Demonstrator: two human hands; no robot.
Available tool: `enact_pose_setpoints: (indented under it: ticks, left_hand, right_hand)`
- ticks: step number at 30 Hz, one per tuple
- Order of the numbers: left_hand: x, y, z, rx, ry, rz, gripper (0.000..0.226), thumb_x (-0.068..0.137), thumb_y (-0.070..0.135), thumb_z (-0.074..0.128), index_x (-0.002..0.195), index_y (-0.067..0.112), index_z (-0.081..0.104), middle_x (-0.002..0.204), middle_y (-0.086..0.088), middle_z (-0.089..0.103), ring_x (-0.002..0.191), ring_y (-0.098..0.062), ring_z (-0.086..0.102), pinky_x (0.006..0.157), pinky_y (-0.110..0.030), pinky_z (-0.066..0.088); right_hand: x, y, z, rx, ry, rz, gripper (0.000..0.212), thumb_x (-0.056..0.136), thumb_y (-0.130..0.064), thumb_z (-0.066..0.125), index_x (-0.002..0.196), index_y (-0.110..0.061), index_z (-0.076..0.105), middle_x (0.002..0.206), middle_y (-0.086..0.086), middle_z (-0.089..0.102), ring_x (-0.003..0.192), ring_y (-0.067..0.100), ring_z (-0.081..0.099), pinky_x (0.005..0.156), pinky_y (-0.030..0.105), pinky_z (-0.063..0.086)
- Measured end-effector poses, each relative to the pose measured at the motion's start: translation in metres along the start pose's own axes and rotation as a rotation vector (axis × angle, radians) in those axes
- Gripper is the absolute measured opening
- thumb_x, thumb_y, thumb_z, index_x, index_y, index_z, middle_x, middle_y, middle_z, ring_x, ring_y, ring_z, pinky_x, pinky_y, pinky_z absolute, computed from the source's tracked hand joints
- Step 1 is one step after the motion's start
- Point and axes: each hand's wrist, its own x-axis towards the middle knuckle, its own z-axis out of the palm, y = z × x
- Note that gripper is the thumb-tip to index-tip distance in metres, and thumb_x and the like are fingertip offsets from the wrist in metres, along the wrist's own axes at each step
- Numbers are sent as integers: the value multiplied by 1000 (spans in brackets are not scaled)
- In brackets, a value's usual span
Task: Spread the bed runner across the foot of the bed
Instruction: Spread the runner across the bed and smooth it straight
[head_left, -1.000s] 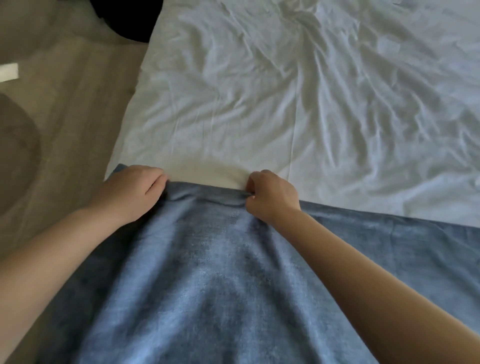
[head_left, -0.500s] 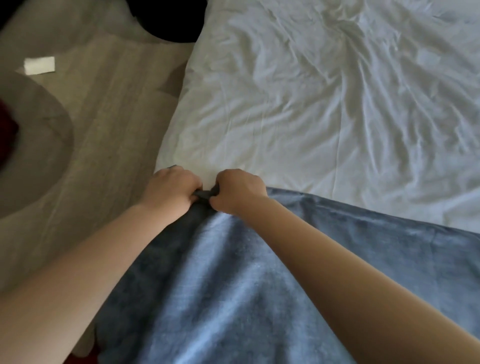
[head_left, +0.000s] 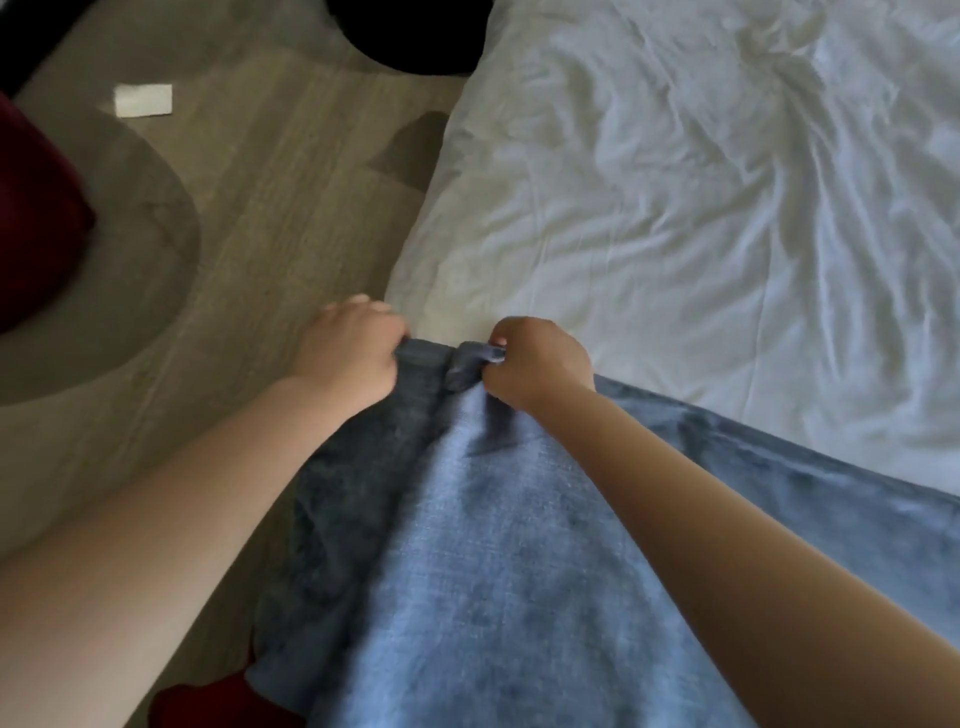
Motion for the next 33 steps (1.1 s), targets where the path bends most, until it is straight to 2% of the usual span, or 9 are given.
enact_pose_setpoints:
  ticks: [3,5,11,16,19,24,26,29,33]
  left_hand:
    - [4,13,-1,-150,-84,41,27,84,21,63,110,23,65,108,-2,64,107,-26,54,84,-36,42]
    - [7,12,2,-75,-108,22,18,87,25,63,105,24,65,105,-1,64,106,-26,54,84,-34,39]
    - [6,-10,4,184,-97,-48,13,86,14,58,94,20,66,93,0,64,95,-23,54,82,-31,35]
    - [10,12,2,-27,-66,101,25,81,21,57,106,19,62,106,-1,62,106,-25,53,88,-37,40]
    - [16,13,1,62,-84,114,17,88,16,53,102,20,63,105,-2,62,106,-26,52,89,-37,38]
    - [14,-22,-9,267,-124,-54,20,86,5,51,100,14,62,103,-4,62,104,-27,53,83,-35,38]
    - [10,-31,-11,179,-136,-75,22,83,9,55,104,15,60,106,-5,61,104,-27,53,82,-36,41]
    - [9,-18,-6,-67,-141,96,33,82,22,58,115,23,58,113,1,60,108,-22,53,88,-39,46]
    - [15,9,7,-165,-121,180,38,86,26,62,123,23,54,122,3,54,115,-21,49,94,-42,43]
  right_hand:
    - [2,-8,-6,78,19,-45,23,83,-39,55,88,-19,64,86,-2,63,80,22,59,67,30,49]
    - [5,-8,-7,54,-7,-76,24,83,-45,62,88,-22,64,88,-5,61,82,19,58,67,30,48]
    - [7,10,-12,-52,-30,-58,18,85,-39,65,88,-22,67,85,-4,62,81,19,59,62,29,47]
    - [11,-4,-12,-93,-49,-51,25,80,-44,59,83,-20,62,79,-3,60,77,20,59,56,26,41]
    - [17,-10,-13,-41,-48,-45,30,79,-52,64,79,-22,59,86,-5,61,82,19,59,62,28,42]
    - [18,1,-22,-99,-113,-54,22,83,-43,66,81,-21,62,89,-2,61,84,21,59,64,29,45]
    - [17,6,-22,-163,-152,-36,23,83,-41,65,86,-19,65,88,-1,61,84,22,59,63,29,43]
    - [17,5,-14,-162,-183,-42,24,84,-40,61,92,-18,64,89,-1,61,83,21,58,63,29,42]
    - [21,-3,-3,-120,-154,-92,12,85,-34,60,88,-22,58,89,-1,59,84,21,57,66,31,45]
